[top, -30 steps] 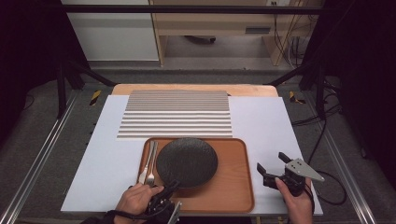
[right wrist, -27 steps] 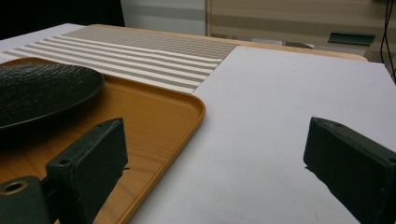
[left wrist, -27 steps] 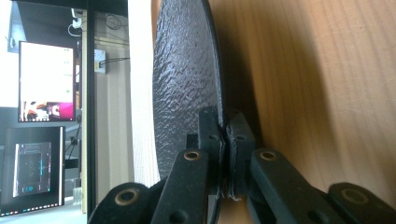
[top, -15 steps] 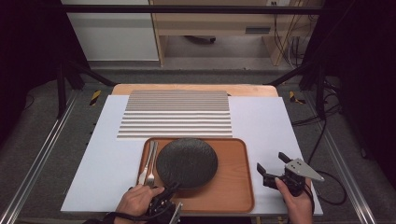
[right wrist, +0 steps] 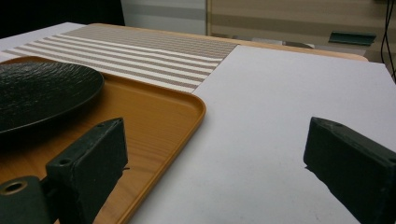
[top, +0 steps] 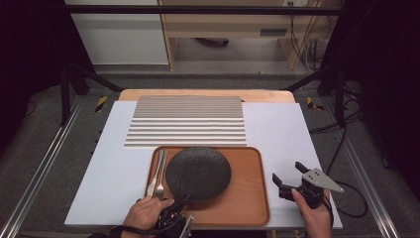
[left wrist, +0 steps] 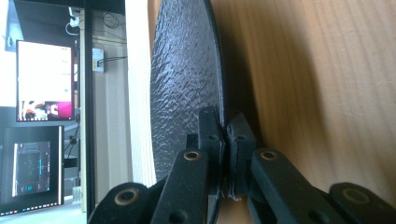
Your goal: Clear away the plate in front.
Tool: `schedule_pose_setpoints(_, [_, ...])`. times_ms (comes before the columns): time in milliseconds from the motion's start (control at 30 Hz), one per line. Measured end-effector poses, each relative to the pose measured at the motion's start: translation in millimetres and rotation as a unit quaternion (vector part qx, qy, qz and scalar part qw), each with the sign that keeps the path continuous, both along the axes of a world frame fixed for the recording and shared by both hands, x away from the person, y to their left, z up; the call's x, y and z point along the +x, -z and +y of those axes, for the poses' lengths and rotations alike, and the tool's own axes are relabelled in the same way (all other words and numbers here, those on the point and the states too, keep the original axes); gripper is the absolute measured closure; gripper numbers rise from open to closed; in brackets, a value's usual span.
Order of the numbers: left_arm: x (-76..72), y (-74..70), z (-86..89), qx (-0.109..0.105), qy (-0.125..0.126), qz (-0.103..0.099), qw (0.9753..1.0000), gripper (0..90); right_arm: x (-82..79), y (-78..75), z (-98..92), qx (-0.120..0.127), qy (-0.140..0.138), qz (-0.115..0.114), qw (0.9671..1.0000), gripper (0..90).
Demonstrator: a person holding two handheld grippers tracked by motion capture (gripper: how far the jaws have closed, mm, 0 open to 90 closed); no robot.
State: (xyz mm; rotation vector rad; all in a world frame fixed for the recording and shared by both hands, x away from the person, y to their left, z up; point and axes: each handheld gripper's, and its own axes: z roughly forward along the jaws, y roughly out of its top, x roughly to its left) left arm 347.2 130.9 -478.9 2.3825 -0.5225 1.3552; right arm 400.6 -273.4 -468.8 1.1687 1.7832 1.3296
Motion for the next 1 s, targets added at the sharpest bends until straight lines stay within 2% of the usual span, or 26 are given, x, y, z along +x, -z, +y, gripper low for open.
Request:
schedule_pose_setpoints(333, [0.8, 0.6, 0.7, -0.004, 0.002, 0.009, 0.9999, 86.5, 0.0, 0.0, -0.7, -0.002, 0.001, -0.001, 1.0, 6.5])
schedule_pose_setpoints(533, [0.2, 3.0, 0.3, 0.01, 0.001, 0.015, 0.9998, 85.0, 0.0, 0.0, -0.4, -0.001, 0.001, -0.001, 1.0, 6.5])
schedule_pose_setpoints(600, [0.8, 4.9, 0.6, 0.006, 0.001, 0.027, 0.9996, 84.0, 0.0, 0.1, -0.5, -0.001, 0.0, 0.0, 1.0, 6.5])
schedule_pose_setpoints(767, [0.4, 7.1, 0.1, 0.017, 0.001, 0.034, 0.9993, 82.4, 0.2, 0.3, -0.1, -0.002, 0.0, 0.0, 1.0, 6.5])
schedule_pose_setpoints(867, [1.7, 7.3, 0.7, 0.0, 0.003, 0.053, 0.9986, 81.0, 0.2, 0.4, -0.2, -0.002, 0.0, 0.0, 1.0, 6.5])
schedule_pose_setpoints(1000, [2.9, 7.7, 0.9, -0.001, 0.002, 0.063, 0.998, 79.2, 0.4, 0.7, -0.1, -0.002, 0.0, 0.0, 1.0, 6.5])
